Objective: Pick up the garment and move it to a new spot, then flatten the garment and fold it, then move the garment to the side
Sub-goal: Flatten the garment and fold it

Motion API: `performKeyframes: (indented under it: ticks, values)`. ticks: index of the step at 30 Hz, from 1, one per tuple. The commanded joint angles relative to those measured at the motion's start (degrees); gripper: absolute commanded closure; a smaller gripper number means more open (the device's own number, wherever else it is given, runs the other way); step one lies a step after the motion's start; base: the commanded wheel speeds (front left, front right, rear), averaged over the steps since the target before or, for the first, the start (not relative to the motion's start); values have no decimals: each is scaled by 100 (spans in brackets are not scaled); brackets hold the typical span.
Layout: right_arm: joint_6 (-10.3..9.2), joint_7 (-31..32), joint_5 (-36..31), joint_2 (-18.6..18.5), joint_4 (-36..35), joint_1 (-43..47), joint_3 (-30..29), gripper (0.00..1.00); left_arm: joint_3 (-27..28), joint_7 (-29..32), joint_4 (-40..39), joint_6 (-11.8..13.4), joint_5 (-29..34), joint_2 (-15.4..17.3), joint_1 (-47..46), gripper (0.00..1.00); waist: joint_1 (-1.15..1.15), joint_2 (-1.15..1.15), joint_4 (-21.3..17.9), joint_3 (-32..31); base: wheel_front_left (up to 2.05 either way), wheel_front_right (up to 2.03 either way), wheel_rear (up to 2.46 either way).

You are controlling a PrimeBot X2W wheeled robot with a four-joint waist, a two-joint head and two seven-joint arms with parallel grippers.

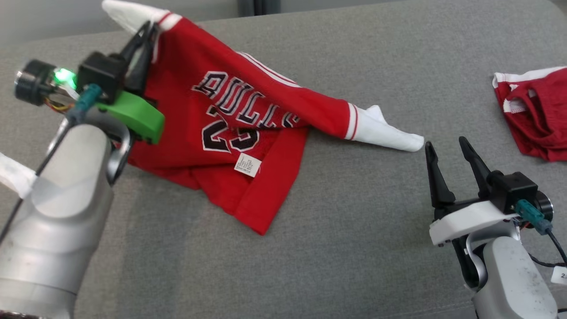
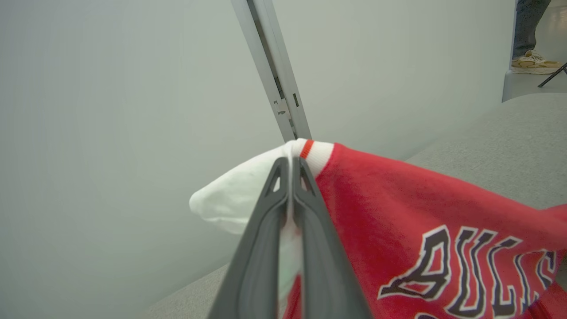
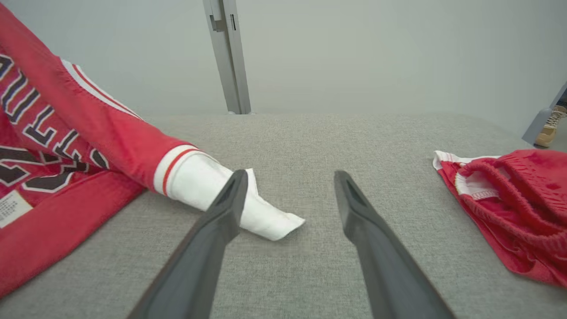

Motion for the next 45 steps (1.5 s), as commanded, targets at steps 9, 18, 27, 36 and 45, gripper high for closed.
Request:
performKeyframes:
  ticks: [9,18,27,36,45]
  values:
    - [-10,-10,257,-17,-132,-355,214,0,-276,-26,1245,41,-357,341,-1380,0,0,0,-729,927,0,0,0]
    - [-10,-10,148,-18,-26,-288,23,0,249,-24,692,129,-506,-240,-577,0,0,0,-478,700,0,0,0]
    - [-10,-10,-39,-19,149,-41,-89,0,290,-24,162,29,-595,-1014,979,0,0,0,-122,66,0,0,0]
    - [-10,-10,-102,-19,248,224,-123,0,-134,-25,164,-1,-959,-1302,2130,0,0,0,14,-346,0,0,0]
    - [-10,-10,-131,-19,297,317,-128,0,-521,-25,374,1,-1153,-1302,2637,0,0,0,32,-385,0,0,0]
